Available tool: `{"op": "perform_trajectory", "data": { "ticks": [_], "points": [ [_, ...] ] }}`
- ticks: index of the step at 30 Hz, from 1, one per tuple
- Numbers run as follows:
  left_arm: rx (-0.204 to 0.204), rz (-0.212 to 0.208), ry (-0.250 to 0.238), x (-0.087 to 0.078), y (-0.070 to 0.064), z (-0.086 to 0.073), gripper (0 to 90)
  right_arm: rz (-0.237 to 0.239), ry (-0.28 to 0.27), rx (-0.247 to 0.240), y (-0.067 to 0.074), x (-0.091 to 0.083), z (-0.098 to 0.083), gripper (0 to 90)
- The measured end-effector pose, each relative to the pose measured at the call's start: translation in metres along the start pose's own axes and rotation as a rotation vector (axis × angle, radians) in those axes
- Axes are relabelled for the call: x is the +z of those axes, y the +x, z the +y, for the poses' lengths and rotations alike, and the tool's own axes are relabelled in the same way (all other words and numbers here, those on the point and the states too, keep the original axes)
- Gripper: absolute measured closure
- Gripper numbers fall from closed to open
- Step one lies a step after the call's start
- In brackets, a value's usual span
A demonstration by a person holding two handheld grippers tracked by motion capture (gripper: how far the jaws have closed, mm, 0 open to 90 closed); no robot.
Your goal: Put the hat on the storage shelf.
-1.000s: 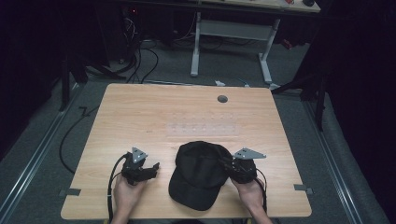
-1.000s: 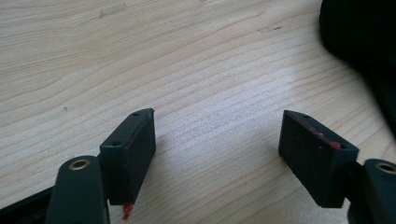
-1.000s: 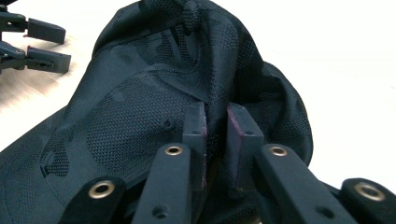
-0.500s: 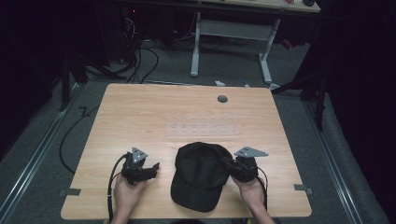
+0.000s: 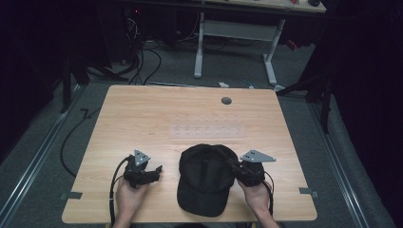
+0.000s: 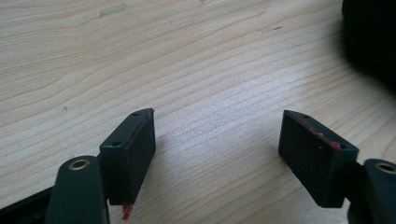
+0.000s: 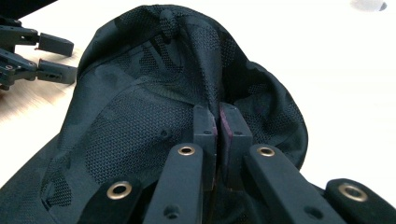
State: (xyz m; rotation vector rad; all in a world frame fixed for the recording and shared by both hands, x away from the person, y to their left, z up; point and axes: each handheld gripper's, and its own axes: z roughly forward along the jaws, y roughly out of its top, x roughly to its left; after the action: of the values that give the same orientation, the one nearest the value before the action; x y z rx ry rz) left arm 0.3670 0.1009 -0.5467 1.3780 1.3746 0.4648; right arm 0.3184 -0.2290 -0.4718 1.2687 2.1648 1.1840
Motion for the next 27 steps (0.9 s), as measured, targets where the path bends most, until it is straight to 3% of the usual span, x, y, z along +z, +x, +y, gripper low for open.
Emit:
{"op": "perform_trajectory", "data": {
  "ticks": [5, 10, 18, 25, 27],
  "points": [
    [-0.003, 0.001, -0.001, 0.0, 0.0, 0.0, 28.2, 0.004, -0.004, 0.033, 0.001, -0.008, 0.003, 87.2],
    [-0.003, 0.002, -0.001, 0.0, 0.0, 0.0, 28.3, 0.016, -0.028, 0.005, -0.001, -0.007, 0.006, 87.2],
    [-0.004, 0.002, -0.001, 0.0, 0.0, 0.0, 28.2, 0.066, -0.042, 0.007, -0.002, 0.002, 0.005, 87.3],
    [-0.026, 0.008, -0.006, 0.0, 0.0, 0.001, 28.4, 0.078, -0.077, -0.023, -0.004, -0.009, 0.019, 87.2],
    [-0.011, 0.011, -0.005, 0.001, -0.001, 0.0, 27.7, 0.08, -0.084, -0.031, -0.006, -0.012, 0.023, 87.2]
  ]
}}
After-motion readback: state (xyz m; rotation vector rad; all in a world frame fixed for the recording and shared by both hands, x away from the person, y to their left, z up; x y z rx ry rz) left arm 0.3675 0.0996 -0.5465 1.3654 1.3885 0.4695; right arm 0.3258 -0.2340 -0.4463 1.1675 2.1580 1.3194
